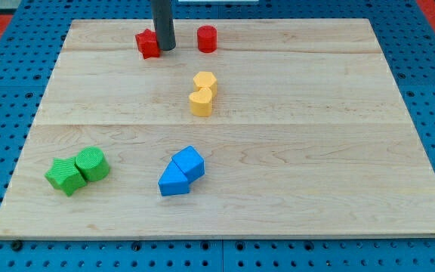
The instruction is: Move the hexagon towards the right of the red circle
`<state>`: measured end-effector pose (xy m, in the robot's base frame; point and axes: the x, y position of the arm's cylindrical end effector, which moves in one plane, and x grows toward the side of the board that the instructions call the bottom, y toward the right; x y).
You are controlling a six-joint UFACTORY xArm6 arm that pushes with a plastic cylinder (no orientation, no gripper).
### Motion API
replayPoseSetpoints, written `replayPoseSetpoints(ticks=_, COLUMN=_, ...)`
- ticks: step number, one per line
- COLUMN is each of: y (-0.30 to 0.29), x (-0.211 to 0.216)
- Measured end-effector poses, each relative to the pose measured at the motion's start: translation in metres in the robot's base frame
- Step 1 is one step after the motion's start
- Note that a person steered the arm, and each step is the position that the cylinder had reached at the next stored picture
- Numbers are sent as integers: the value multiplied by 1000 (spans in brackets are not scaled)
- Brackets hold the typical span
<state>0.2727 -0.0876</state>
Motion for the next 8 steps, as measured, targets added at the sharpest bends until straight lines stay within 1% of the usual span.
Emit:
replayPoseSetpoints(ticks=1, y=4, x=18)
replayPoseSetpoints(ticks=2, y=-32, x=12)
replayPoseSetpoints(ticks=3, y=-28, x=-4)
replayPoseSetpoints(ticks=4, y=-4, x=34)
replayPoseSetpoints(ticks=5, y=-4, x=101)
replayPoseSetpoints(ticks=6, y=39, x=111)
replayPoseSetpoints(ticks=7, y=108, x=109)
replayPoseSetpoints(ticks=8, y=167, x=92)
